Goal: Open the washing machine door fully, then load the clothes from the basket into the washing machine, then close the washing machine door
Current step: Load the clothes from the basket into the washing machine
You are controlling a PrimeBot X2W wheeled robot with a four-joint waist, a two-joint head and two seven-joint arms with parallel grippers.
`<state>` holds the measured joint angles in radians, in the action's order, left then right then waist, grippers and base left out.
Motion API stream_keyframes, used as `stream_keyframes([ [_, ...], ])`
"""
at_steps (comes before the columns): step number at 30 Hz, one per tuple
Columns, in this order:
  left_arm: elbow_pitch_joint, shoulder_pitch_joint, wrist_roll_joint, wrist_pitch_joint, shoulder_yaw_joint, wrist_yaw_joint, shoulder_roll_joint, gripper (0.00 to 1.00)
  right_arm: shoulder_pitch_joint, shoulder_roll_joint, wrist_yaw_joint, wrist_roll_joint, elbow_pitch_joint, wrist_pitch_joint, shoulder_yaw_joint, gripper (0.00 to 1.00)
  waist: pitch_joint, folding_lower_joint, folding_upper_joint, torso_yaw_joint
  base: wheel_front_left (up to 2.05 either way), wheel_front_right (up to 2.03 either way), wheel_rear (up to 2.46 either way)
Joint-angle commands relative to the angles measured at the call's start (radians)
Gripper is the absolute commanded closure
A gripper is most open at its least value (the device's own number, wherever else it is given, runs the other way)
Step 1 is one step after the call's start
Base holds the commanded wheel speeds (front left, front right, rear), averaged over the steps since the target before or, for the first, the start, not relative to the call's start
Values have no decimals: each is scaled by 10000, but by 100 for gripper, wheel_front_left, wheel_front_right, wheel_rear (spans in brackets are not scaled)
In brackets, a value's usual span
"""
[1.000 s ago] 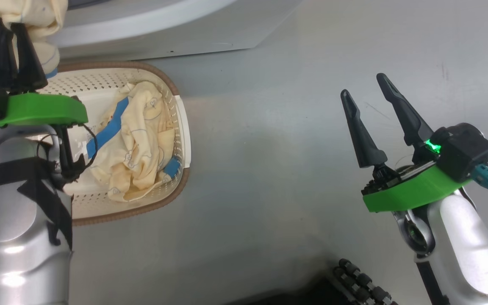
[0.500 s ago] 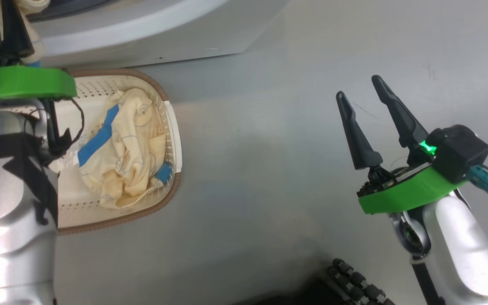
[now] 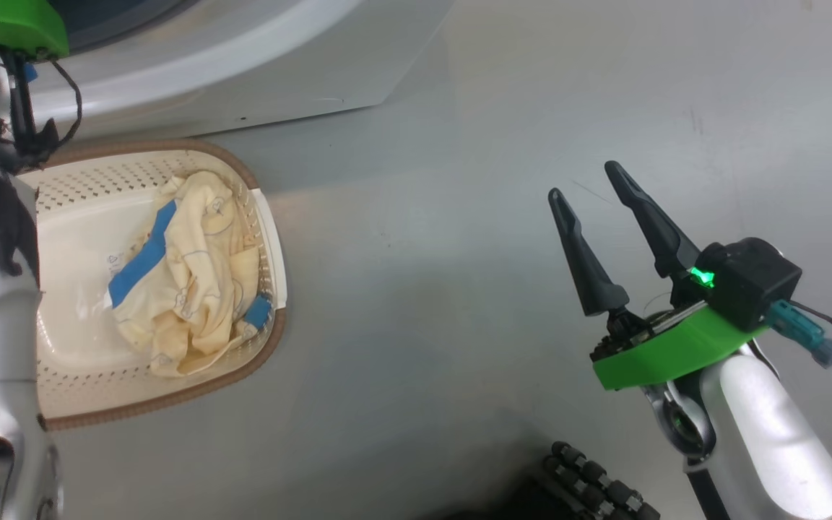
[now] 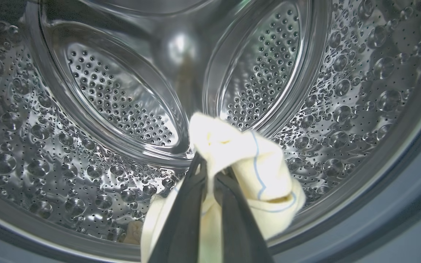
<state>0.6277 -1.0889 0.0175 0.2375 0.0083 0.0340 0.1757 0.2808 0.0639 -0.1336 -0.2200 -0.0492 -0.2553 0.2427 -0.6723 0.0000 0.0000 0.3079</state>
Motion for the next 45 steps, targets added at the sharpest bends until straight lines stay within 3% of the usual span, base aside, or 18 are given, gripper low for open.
stream_keyframes([
  [1, 9, -463, 149, 58, 74, -78, 436, 100, -339, 16, 29, -84, 225, -65, 230, 0, 16, 0, 0, 93, 0, 0, 0],
  [10, 1598, -2105, 307, 201, -273, -92, 645, 100, -657, 63, 29, -109, 151, -65, 316, 0, -178, 0, 0, 399, 0, 0, 0],
  [19, 2226, -3220, 270, 238, -420, -108, 882, 100, -823, 54, 29, -121, 194, -65, 325, 0, -432, 0, 0, 480, 0, 0, 0],
  [27, 2188, -3820, 127, 241, -642, 288, 1180, 100, -826, 143, 29, -99, 383, -65, 277, 0, -858, 0, 0, 593, 0, 0, 0],
  [37, 295, -3853, -225, 242, -461, 24, 1275, 100, -741, 150, 29, -112, 492, -65, 207, 0, -1292, 0, 0, 670, 0, 0, 0],
  [45, 2456, -3844, -125, 242, -776, 80, 1317, 100, -784, 112, 29, -131, 394, -65, 236, 0, -1035, 0, 0, 667, 0, 0, 0],
])
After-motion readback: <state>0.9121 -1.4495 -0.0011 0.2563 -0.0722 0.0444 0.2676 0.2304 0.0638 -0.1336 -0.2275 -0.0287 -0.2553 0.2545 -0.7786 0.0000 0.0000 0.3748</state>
